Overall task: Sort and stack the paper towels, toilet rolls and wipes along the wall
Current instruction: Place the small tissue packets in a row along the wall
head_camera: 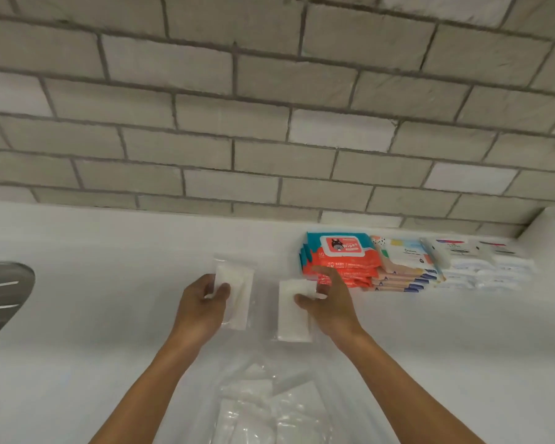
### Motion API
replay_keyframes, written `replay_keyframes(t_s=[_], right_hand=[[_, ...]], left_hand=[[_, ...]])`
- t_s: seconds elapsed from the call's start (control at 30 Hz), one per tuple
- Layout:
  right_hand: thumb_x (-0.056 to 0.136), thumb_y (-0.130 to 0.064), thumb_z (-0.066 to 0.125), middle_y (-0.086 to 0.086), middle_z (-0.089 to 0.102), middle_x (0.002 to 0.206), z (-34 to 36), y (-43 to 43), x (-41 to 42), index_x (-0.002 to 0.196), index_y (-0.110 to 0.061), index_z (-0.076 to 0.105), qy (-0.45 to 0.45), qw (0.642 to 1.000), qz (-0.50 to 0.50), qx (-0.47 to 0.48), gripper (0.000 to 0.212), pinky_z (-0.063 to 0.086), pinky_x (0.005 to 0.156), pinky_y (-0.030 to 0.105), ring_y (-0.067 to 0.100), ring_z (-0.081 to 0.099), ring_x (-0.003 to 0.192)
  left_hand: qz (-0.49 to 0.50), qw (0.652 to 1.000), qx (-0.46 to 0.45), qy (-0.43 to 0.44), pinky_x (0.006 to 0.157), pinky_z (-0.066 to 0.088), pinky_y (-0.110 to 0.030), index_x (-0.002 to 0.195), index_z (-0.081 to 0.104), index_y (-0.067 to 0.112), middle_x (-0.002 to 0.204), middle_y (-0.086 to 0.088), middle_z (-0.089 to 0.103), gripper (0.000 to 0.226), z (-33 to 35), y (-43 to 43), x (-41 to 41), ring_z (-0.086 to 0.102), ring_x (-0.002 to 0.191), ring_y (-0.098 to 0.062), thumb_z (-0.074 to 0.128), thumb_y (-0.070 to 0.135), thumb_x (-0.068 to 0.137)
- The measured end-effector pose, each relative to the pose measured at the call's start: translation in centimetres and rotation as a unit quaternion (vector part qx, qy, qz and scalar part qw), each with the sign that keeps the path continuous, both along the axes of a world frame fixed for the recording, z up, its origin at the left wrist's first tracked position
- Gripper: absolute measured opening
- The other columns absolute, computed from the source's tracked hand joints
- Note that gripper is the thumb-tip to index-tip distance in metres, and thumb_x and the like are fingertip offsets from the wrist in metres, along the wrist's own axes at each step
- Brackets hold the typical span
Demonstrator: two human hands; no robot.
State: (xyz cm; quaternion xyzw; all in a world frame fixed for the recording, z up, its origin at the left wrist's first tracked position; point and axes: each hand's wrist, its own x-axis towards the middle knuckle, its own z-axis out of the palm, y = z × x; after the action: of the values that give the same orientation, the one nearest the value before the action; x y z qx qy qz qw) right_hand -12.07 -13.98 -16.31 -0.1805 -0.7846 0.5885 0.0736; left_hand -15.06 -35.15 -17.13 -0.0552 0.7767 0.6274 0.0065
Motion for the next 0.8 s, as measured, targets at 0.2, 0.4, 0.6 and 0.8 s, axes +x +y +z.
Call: replay_keyframes(t_s=[0.2,0.4,0.6,0.8], right_hand=[[0.081,0.011,0.062,-0.001,0.051,0.124,-1.5,-1.5,-6.6,0.129,-0.016,0.047,0.049,0.992,-0.031,0.108,0.057,0.043,0.097,0.021,0.021,0.051,0.122],[0.089,0.005,0.055,-0.004,0.046,0.120,-2.6,-2.2,-10.9,0.140,-0.020,0.037,-0.004,0.976,0.007,0.219,0.060,0.044,0.100,0.021,0.011,0.048,0.118],[0.087,-0.003,0.057,0.003,0.046,0.132,-4.5,-1.8,-13.4,0.135,-0.023,0.042,-0.049,0.953,0.032,0.299,0.054,0.043,0.099,0.023,0.019,0.046,0.121],[0.095,-0.009,0.053,-0.004,0.040,0.140,-6.7,-2.1,-13.6,0.127,-0.031,0.048,-0.012,0.954,0.022,0.299,0.039,0.033,0.101,0.005,0.014,0.038,0.130]], left_hand=[[0.008,0.999,-0.034,0.000,0.064,0.047,-0.022,0.105,0.063,0.015,0.103,-0.008,0.069,0.013,-1.0,2.0,-5.5,0.064,0.082,-0.016,0.058,0.012,0.094],[0.020,0.995,-0.094,-0.024,0.070,0.044,-0.025,0.131,0.047,0.010,0.092,-0.005,0.061,0.040,-2.6,3.2,-9.7,0.058,0.080,-0.023,0.060,0.015,0.094],[0.014,0.992,-0.122,-0.007,0.066,0.043,-0.028,0.135,0.035,0.008,0.068,0.003,0.053,0.047,-4.3,4.1,-11.8,0.052,0.062,-0.007,0.058,0.010,0.094],[0.001,0.982,-0.186,0.015,0.090,0.047,-0.039,0.138,0.031,0.016,0.120,-0.010,0.055,0.054,-5.6,4.6,-12.2,0.058,0.106,-0.028,0.061,0.021,0.093]])
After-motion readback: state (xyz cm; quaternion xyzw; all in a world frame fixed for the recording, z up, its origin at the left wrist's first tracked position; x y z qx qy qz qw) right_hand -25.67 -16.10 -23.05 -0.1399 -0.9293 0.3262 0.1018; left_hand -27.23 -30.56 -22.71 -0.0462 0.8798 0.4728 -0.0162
